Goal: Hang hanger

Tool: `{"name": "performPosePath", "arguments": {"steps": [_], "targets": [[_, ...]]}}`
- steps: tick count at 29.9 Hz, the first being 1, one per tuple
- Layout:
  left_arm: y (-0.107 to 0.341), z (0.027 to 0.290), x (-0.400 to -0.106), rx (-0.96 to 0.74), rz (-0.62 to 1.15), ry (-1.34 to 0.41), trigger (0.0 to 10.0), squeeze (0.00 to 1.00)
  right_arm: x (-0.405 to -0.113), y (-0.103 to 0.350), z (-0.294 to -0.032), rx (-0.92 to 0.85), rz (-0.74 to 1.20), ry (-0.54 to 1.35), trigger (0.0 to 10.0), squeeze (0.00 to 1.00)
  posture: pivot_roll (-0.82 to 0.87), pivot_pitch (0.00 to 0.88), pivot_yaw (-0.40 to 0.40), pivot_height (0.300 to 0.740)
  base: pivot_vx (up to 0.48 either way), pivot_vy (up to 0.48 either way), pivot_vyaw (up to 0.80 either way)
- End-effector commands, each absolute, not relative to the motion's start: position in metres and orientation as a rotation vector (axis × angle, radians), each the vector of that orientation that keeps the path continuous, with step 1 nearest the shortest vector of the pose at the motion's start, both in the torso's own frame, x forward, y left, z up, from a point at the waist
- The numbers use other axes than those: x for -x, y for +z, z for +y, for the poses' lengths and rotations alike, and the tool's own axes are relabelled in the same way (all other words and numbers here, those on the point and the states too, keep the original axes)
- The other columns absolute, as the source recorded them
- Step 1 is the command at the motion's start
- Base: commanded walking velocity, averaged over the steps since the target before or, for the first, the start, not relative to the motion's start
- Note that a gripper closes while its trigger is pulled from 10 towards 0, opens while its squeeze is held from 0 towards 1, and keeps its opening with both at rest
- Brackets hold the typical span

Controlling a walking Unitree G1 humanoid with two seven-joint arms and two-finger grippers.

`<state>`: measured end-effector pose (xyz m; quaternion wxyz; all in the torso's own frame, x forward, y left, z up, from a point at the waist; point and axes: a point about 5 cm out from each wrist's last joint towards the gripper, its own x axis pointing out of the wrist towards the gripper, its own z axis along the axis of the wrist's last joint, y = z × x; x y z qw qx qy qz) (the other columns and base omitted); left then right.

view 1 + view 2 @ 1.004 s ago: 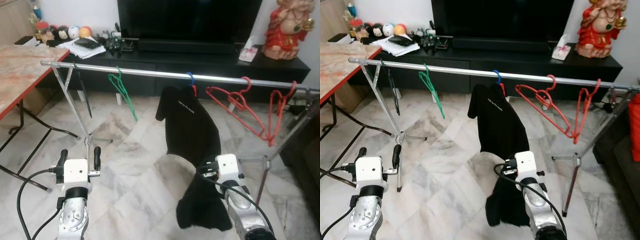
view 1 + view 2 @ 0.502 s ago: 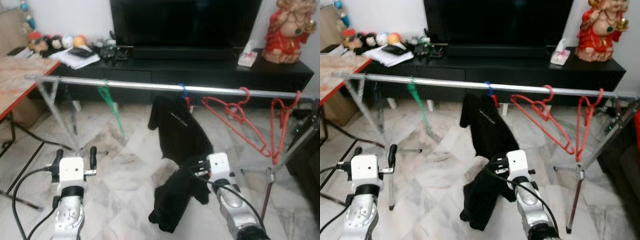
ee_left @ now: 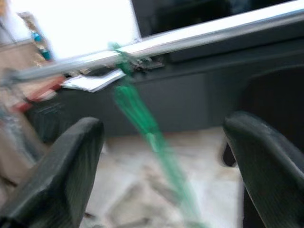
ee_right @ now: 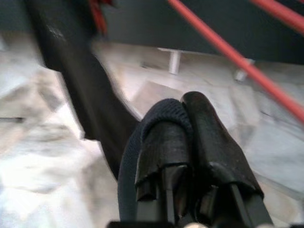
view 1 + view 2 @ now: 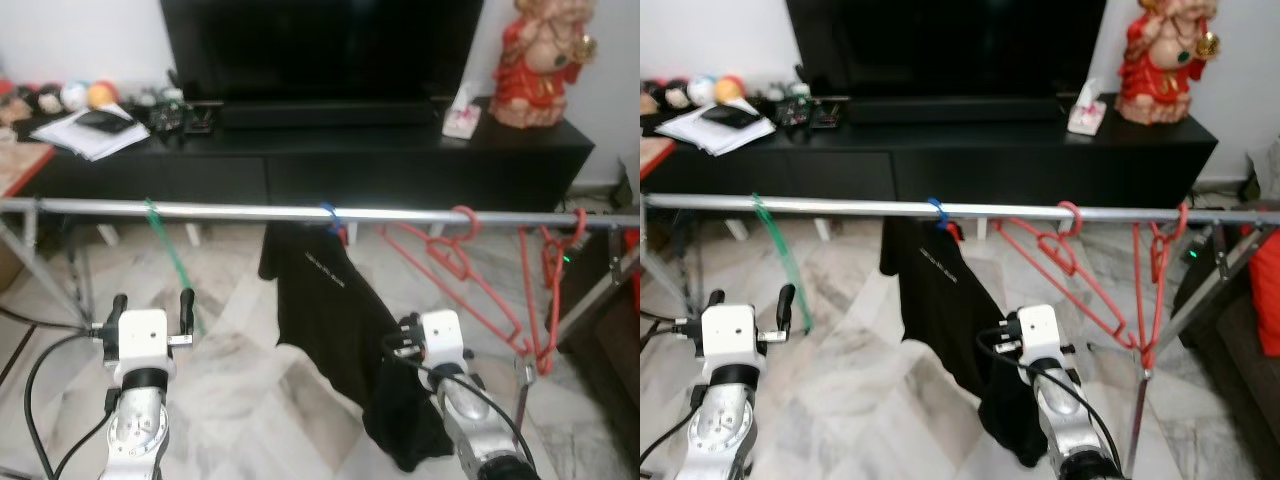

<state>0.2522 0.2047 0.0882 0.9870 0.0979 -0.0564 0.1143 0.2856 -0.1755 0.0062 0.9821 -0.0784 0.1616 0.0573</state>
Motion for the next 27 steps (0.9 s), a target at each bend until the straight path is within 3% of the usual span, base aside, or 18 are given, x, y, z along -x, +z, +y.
{"name": "performPosePath", "arguments": {"steps": [1, 4, 13, 17, 19, 27], "targets": [[0.093, 0.210, -0.253, -0.208, -0.122, 0.238, 10.0, 0.00, -0.291, 0.013, -0.170, 0.150, 0.285, 0.128, 10.0, 0.00, -0.13, 0.000, 0.007, 0.740, 0.386, 0.000, 0.00], [0.095, 0.213, -0.256, -0.153, -0.102, 0.269, 10.0, 0.00, -0.290, 0.012, -0.170, 0.149, 0.287, 0.130, 10.0, 0.00, -0.14, 0.000, 0.008, 0.740, 0.375, 0.000, 0.00], [0.121, 0.211, -0.266, -0.105, -0.075, 0.333, 10.0, 0.00, -0.288, 0.010, -0.173, 0.154, 0.294, 0.129, 10.0, 0.00, -0.14, 0.000, 0.007, 0.740, 0.000, 0.000, 0.00], [0.127, 0.207, -0.266, -0.111, -0.003, 0.353, 10.0, 0.00, -0.287, 0.009, -0.174, 0.156, 0.295, 0.128, 10.0, 0.00, -0.14, 0.000, 0.006, 0.740, 0.000, 0.000, 0.00], [0.124, 0.211, -0.265, -0.056, 0.127, 0.436, 10.0, 0.00, -0.288, 0.010, -0.174, 0.155, 0.293, 0.129, 10.0, 0.00, -0.14, 0.000, 0.005, 0.740, 0.000, 0.000, 0.00], [0.144, 0.223, -0.276, -0.058, 0.169, 0.523, 10.0, 0.00, -0.289, 0.010, -0.173, 0.156, 0.292, 0.135, 10.0, 0.00, -0.14, 0.000, 0.004, 0.740, 0.000, 0.000, 0.00]]}}
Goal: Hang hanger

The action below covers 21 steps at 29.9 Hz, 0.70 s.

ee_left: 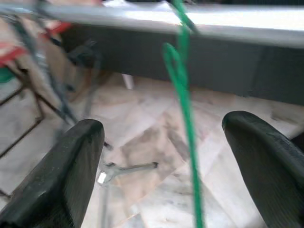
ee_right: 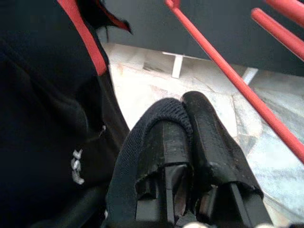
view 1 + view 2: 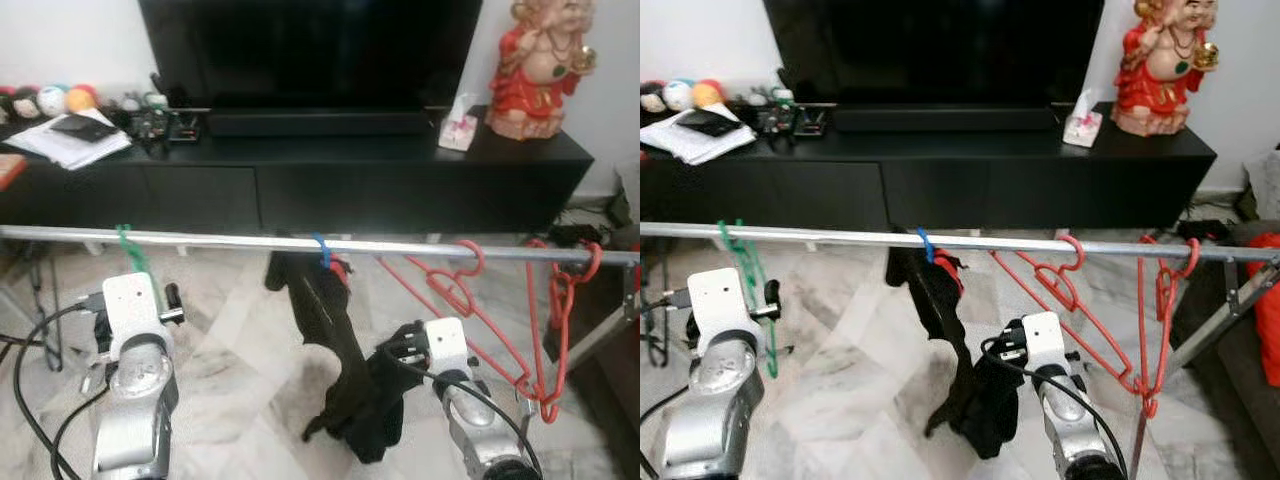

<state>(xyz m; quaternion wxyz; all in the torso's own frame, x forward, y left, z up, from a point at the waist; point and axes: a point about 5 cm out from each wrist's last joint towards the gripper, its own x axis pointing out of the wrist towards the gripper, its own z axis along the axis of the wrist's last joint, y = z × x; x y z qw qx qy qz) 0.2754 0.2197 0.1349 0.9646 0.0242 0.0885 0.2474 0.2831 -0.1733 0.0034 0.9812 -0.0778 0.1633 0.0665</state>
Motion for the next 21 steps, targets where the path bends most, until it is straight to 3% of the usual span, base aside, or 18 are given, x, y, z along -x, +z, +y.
{"name": "performPosePath", "arguments": {"steps": [1, 10, 21], "targets": [[0.146, 0.223, -0.277, -0.060, 0.178, 0.530, 10.0, 0.00, -0.289, 0.010, -0.174, 0.157, 0.291, 0.134, 10.0, 0.00, -0.14, 0.000, 0.004, 0.740, 0.000, 0.000, 0.00], [0.134, 0.229, -0.280, 0.005, 0.291, 0.544, 10.0, 0.00, -0.288, 0.009, -0.171, 0.173, 0.297, 0.154, 10.0, 0.00, -0.14, 0.000, 0.002, 0.740, 0.000, 0.000, 0.00], [0.120, 0.242, -0.312, 0.001, 0.292, 0.415, 10.0, 0.00, -0.290, 0.011, -0.169, 0.171, 0.289, 0.164, 10.0, 0.00, -0.15, 0.000, -0.002, 0.740, 0.000, 0.000, 0.00]]}}
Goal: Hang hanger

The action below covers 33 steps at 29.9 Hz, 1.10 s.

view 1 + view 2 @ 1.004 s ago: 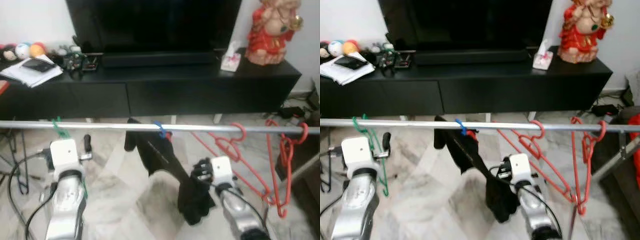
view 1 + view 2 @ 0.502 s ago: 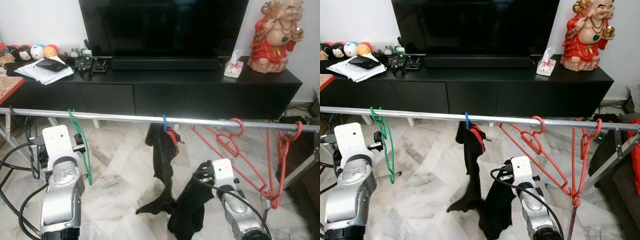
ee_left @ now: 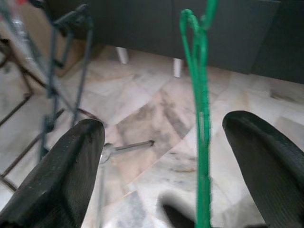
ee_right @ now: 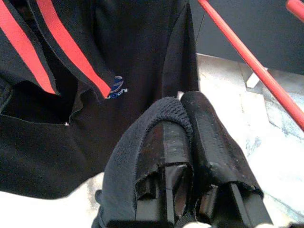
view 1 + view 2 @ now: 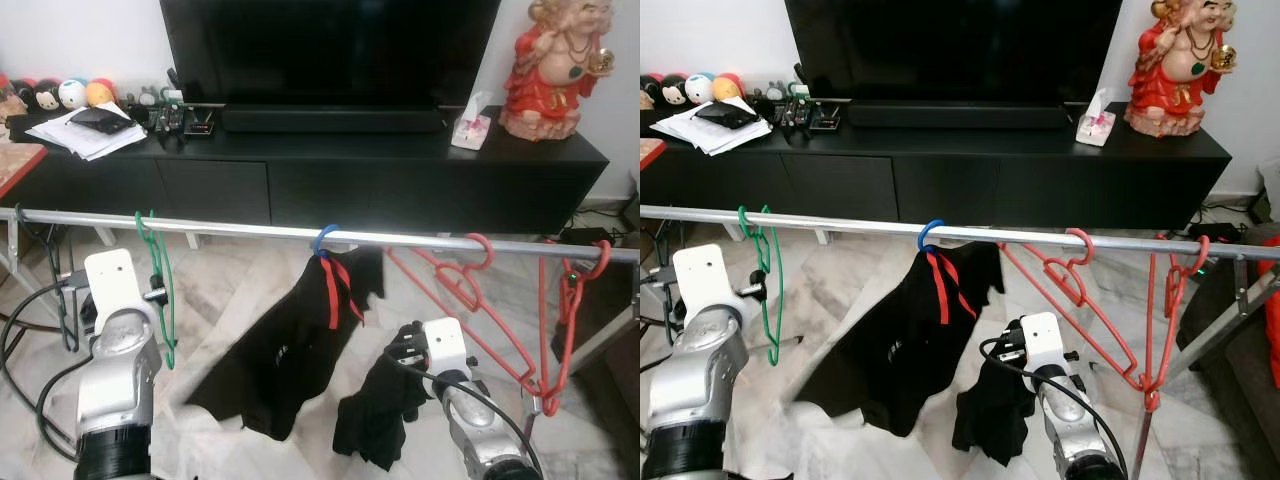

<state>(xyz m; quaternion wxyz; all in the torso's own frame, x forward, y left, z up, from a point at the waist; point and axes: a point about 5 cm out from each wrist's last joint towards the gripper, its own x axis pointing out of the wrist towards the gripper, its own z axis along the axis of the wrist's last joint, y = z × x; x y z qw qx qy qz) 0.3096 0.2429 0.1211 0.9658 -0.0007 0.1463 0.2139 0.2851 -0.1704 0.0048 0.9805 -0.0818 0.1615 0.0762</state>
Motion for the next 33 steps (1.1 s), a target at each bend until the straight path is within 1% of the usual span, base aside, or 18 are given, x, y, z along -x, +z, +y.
{"name": "performPosePath", "arguments": {"steps": [1, 9, 12, 15, 21, 22, 27, 28, 33], "targets": [[0.115, 0.244, -0.316, 0.006, 0.303, 0.396, 10.0, 0.00, -0.290, 0.011, -0.169, 0.170, 0.288, 0.165, 10.0, 0.00, -0.16, 0.000, -0.001, 0.740, 0.000, 0.000, 0.00], [0.105, 0.257, -0.330, 0.005, 0.314, 0.387, 10.0, 0.00, -0.290, 0.011, -0.169, 0.170, 0.288, 0.167, 10.0, 0.00, -0.16, 0.000, -0.004, 0.740, 0.000, 0.000, 0.00], [0.105, 0.260, -0.336, 0.008, 0.285, 0.373, 10.0, 0.00, -0.290, 0.011, -0.169, 0.171, 0.288, 0.169, 10.0, 0.00, -0.17, 0.000, -0.003, 0.740, 0.000, 0.000, 0.00], [0.113, 0.260, -0.345, 0.023, 0.217, 0.333, 10.0, 0.00, -0.289, 0.011, -0.169, 0.171, 0.289, 0.170, 10.0, 0.00, -0.17, 0.000, -0.005, 0.740, 0.000, 0.000, 0.00], [0.112, 0.255, -0.351, 0.029, 0.215, 0.290, 10.0, 0.00, -0.289, 0.010, -0.169, 0.171, 0.292, 0.172, 10.0, 0.00, -0.17, 0.000, -0.005, 0.740, 0.000, 0.000, 0.00], [0.109, 0.253, -0.352, 0.029, 0.223, 0.280, 4.4, 0.00, -0.288, 0.010, -0.169, 0.170, 0.291, 0.172, 10.0, 0.00, -0.17, 0.000, -0.005, 0.740, 0.000, 0.000, 0.00], [0.105, 0.250, -0.354, 0.028, 0.227, 0.263, 4.4, 0.00, -0.288, 0.010, -0.169, 0.170, 0.291, 0.172, 10.0, 0.00, -0.17, 0.000, -0.005, 0.740, 0.000, 0.000, 0.00], [0.100, 0.249, -0.352, 0.030, 0.242, 0.263, 0.0, 0.00, -0.288, 0.010, -0.169, 0.171, 0.291, 0.172, 10.0, 0.00, -0.18, 0.000, -0.005, 0.740, 0.000, 0.000, 0.00], [0.092, 0.248, -0.350, 0.030, 0.265, 0.263, 0.0, 0.00, -0.288, 0.010, -0.171, 0.174, 0.292, 0.173, 10.0, 0.00, -0.18, 0.000, -0.008, 0.740, 0.000, 0.000, 0.00]]}}
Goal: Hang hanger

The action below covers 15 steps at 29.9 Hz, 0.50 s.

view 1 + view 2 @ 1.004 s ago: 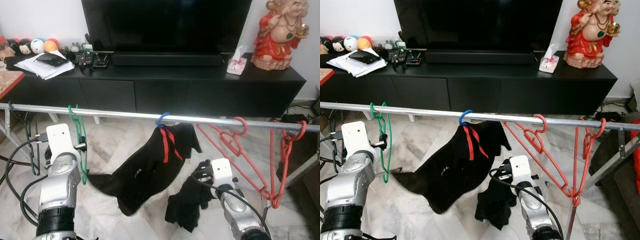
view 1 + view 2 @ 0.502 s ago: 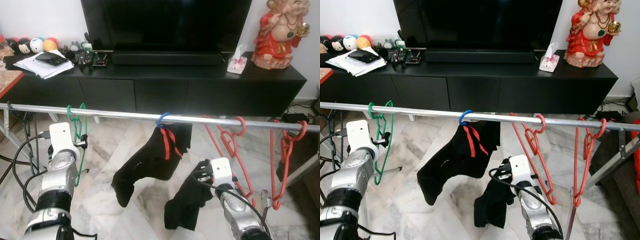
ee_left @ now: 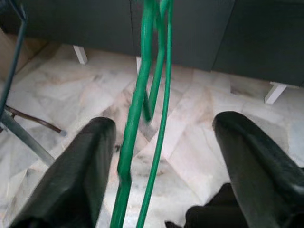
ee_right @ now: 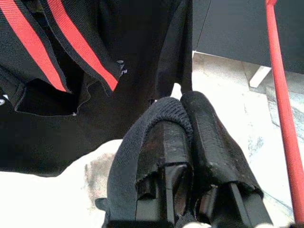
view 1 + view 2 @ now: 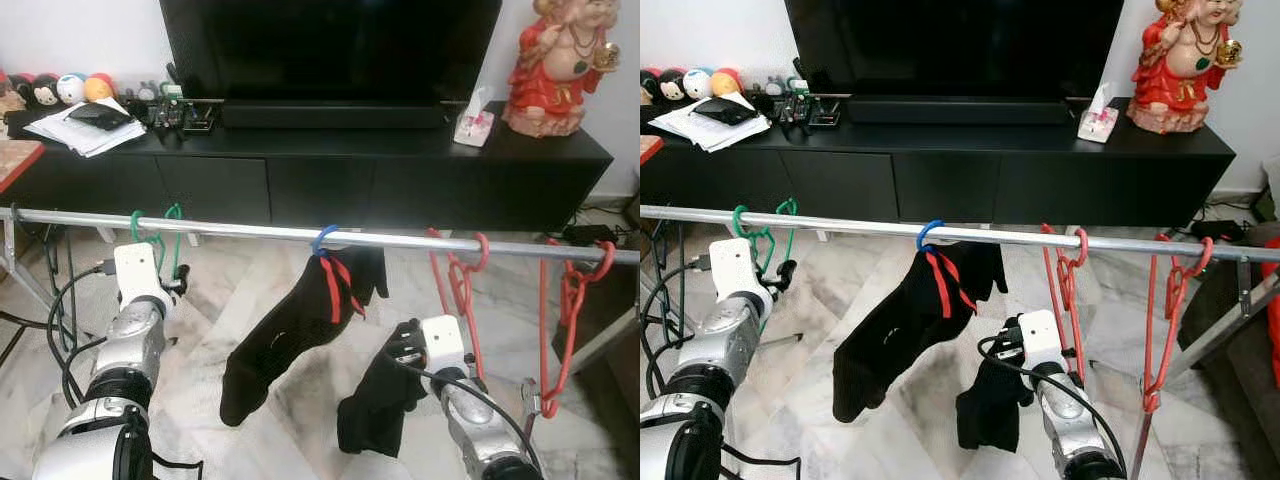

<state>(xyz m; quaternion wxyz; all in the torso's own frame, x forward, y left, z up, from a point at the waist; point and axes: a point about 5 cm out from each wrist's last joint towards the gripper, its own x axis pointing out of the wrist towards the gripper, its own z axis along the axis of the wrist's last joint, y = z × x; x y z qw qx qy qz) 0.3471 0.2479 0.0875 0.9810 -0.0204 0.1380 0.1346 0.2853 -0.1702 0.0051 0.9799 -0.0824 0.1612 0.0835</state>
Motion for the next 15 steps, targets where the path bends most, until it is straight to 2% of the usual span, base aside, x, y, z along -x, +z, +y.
{"name": "performPosePath", "arguments": {"steps": [1, 15], "targets": [[0.0915, 0.2483, -0.3501, 0.031, 0.266, 0.265, 0.0, 0.00, -0.2878, 0.0100, -0.1713, 0.174, 0.292, 0.173, 10.0, 0.00, -0.19, 0.000, -0.009, 0.740, 0.000, 0.000, 0.00], [0.0968, 0.2477, -0.3551, 0.061, 0.227, 0.279, 0.0, 0.00, -0.2860, 0.0080, -0.1709, 0.175, 0.300, 0.176, 10.0, 0.00, -0.19, 0.000, -0.011, 0.740, 0.000, 0.000, 0.00]]}}
